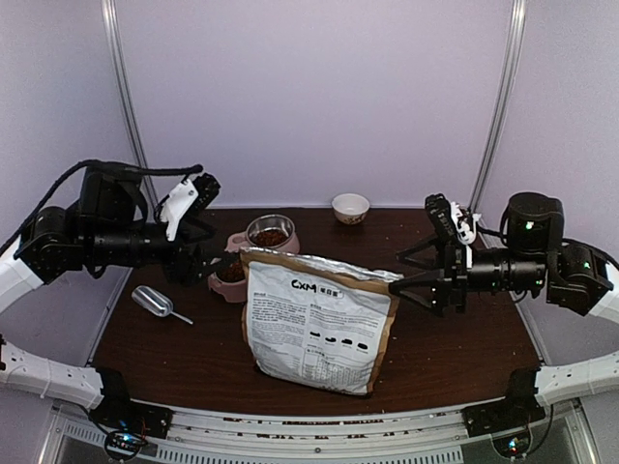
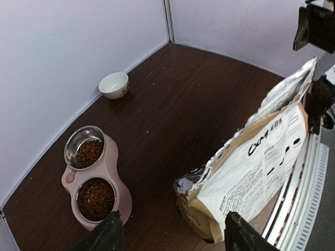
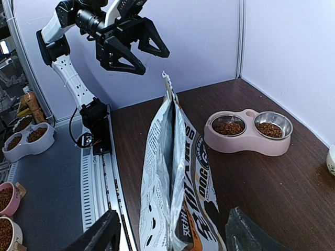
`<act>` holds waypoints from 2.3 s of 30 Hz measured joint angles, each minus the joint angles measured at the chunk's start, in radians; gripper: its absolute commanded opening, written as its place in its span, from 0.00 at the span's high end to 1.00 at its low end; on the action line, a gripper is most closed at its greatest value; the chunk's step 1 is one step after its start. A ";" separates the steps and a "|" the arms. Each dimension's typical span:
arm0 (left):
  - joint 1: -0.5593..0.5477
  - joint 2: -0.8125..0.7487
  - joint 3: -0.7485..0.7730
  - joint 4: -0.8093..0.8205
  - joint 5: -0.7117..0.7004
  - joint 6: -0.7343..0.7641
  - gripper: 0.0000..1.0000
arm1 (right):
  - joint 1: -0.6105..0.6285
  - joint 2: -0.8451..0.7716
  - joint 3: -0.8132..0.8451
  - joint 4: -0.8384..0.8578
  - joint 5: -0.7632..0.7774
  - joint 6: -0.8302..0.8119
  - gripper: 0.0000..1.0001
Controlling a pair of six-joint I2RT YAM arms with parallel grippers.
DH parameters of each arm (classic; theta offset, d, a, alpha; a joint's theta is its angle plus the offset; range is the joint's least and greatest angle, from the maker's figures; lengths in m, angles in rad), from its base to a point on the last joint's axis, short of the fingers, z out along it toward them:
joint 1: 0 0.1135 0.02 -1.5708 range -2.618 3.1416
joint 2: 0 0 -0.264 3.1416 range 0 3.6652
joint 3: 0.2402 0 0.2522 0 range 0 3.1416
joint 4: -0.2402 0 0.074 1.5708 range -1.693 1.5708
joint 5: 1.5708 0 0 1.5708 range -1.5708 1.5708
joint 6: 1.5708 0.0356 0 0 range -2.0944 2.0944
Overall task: Serve the pet food
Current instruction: Press the seal on the pet food bag.
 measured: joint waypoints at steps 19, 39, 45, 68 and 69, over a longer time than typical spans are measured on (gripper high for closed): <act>0.124 -0.202 -0.367 0.341 0.208 -0.565 0.26 | 0.218 0.593 0.614 -0.420 0.450 -0.125 0.25; 0.124 -0.238 -0.381 0.396 0.238 -0.723 0.24 | 0.319 0.784 0.805 -0.533 0.592 -0.263 1.00; 0.124 -0.209 -0.375 0.415 0.259 -0.783 0.24 | 0.413 0.768 0.718 -0.449 0.805 -0.304 1.00; 0.124 -0.099 -0.357 0.505 0.343 -0.819 0.34 | 0.523 0.824 0.614 -0.331 1.094 -0.329 1.00; 0.124 -0.086 -0.353 0.507 0.349 -0.820 0.39 | 0.523 0.824 0.611 -0.328 1.095 -0.329 1.00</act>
